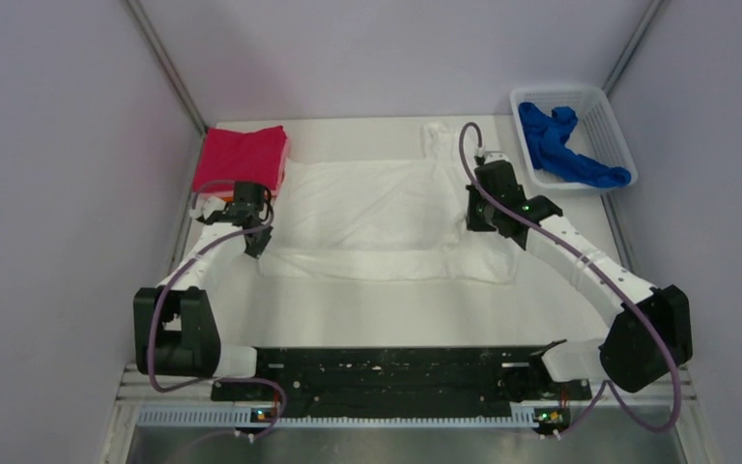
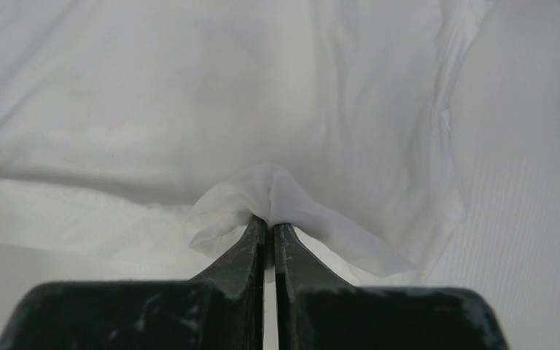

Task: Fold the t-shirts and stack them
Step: Fold the flattened tshirt in 1/3 of the way

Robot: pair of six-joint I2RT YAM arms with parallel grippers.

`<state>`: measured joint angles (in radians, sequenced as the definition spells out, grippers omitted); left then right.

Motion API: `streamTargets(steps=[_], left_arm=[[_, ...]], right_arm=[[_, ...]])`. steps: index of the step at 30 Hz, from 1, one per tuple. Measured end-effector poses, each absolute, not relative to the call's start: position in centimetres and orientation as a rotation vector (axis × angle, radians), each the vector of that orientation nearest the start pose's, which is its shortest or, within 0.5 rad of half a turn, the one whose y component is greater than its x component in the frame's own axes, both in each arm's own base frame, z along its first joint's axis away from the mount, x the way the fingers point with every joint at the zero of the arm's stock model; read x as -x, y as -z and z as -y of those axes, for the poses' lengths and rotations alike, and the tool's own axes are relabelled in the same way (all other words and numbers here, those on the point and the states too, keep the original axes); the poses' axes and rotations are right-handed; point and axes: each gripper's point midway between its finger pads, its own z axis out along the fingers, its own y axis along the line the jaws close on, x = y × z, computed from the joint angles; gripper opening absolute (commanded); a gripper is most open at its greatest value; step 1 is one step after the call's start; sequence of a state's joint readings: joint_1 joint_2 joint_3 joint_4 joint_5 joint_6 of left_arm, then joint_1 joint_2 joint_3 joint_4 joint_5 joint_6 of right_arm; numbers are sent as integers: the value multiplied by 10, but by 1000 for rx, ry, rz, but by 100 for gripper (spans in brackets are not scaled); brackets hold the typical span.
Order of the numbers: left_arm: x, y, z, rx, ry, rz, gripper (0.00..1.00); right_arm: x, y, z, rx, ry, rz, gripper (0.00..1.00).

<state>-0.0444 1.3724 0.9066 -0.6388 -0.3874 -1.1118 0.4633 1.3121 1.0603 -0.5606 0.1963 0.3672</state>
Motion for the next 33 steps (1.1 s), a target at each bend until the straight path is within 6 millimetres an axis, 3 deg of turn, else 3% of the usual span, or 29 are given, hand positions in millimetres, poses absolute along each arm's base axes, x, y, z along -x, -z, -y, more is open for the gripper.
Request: streamTargets(steps=[6,10,11,13,15,17,18,20,22,24,26,29,33], left_arm=[[-330,-87,-19,1362,-100,-2144,0],[-340,-79,-19,1351,-116,-2167,0],[-340,-76,-20,1352,-123,-2175,4],[-341,-69,-20,1351,-142,-2194,20],[-344,-63,-22,1350,-160,-2211,56],[-349,-59,-24,1347,-173,-2223,77],[-352,-59,-24,1345,-173,-2224,81],[-357,-62,-25,1340,-161,-2219,86],[-362,-68,-25,1336,-145,-2203,87],[-365,-75,-24,1324,-123,-2192,88],[-366,-84,-21,1303,-93,-2191,89],[-366,-102,-14,1246,-21,-2197,90],[-363,-116,3,1150,113,-2232,91]], right_arm=[[-346,-149,-135,44,-137,-2373,0],[-365,-139,-135,76,-120,-2381,0],[-370,-137,-135,78,-118,-2382,0],[-382,-131,-135,85,-110,-2384,0],[-395,-125,-134,88,-101,-2389,0],[-410,-116,-134,82,-94,-2392,0],[-416,-111,-134,79,-90,-2394,6],[-430,-101,-133,76,-81,-2405,40],[-448,-93,-134,71,-75,-2413,61],[-464,-90,-136,65,-76,-2407,96],[-471,-92,-139,51,-91,-2395,99],[-466,-97,-144,52,-143,-2376,99],[-426,-95,-158,52,-330,-2374,99]])
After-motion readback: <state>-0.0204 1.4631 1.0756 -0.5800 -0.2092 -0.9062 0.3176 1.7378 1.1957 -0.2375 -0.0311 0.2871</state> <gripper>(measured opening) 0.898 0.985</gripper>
